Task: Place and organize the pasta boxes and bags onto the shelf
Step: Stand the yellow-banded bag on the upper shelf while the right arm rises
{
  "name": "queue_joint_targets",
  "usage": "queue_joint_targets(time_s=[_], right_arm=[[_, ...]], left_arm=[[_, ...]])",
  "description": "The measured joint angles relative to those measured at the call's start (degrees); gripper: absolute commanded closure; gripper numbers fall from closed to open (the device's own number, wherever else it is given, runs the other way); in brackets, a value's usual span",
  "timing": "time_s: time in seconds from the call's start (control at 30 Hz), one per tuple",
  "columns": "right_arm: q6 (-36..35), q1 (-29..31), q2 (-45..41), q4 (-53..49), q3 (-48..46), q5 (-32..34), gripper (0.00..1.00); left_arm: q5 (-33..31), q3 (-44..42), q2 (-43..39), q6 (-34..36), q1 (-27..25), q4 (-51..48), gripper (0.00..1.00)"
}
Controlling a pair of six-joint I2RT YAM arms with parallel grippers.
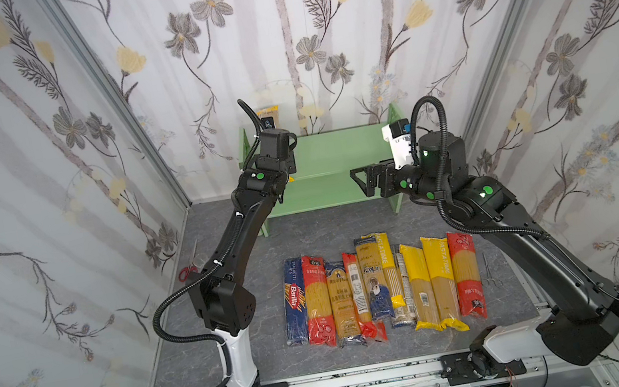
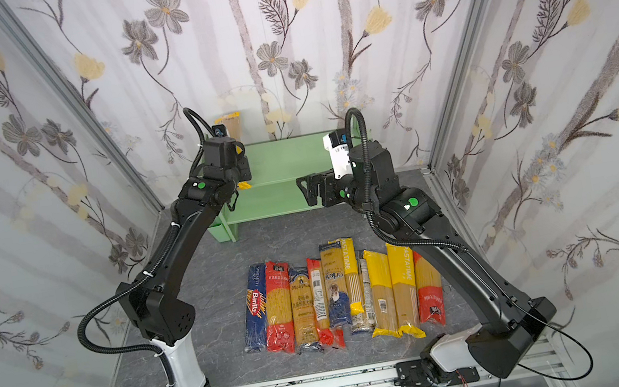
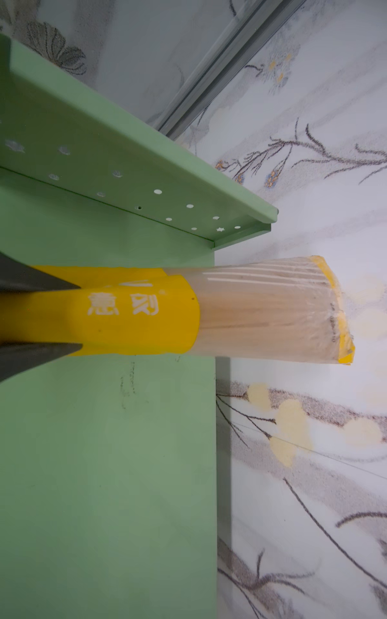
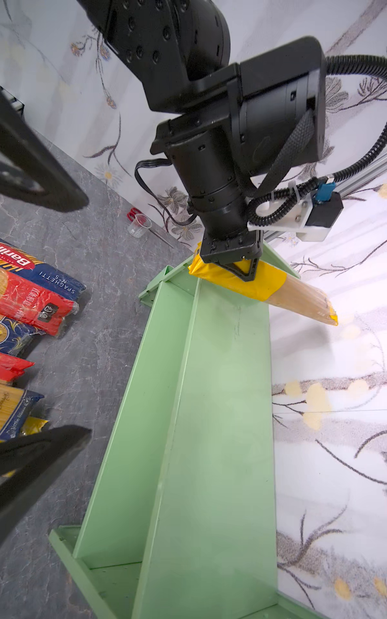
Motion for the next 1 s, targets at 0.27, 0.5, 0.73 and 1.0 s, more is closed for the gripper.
queue_joint_targets(time_s=[0.27,0.5,0.73,1.0], right_arm=[[-0.5,0.0,4.4,-1.0,2.0,-0.5,0.0],[-0.5,0.0,4.4,-0.9,1.9,-0.5,0.0],[-0.4,0.0,3.0,-1.1,1.1,-0.5,0.0],[-0.4,0.2,-0.1,-2.4,0.9,1.3,0.0]], left_arm=[[-2.5,0.9,2.9,2.0,2.2,-0.8,0.99],[-3.9,0.4,2.9,2.0,2.2,0.1,0.57],[-5.8,-1.2,1.8,2.0,2.3,2.9,0.41],[-3.3,-4.0,-3.1,1.6,0.2,3.7,0.36]])
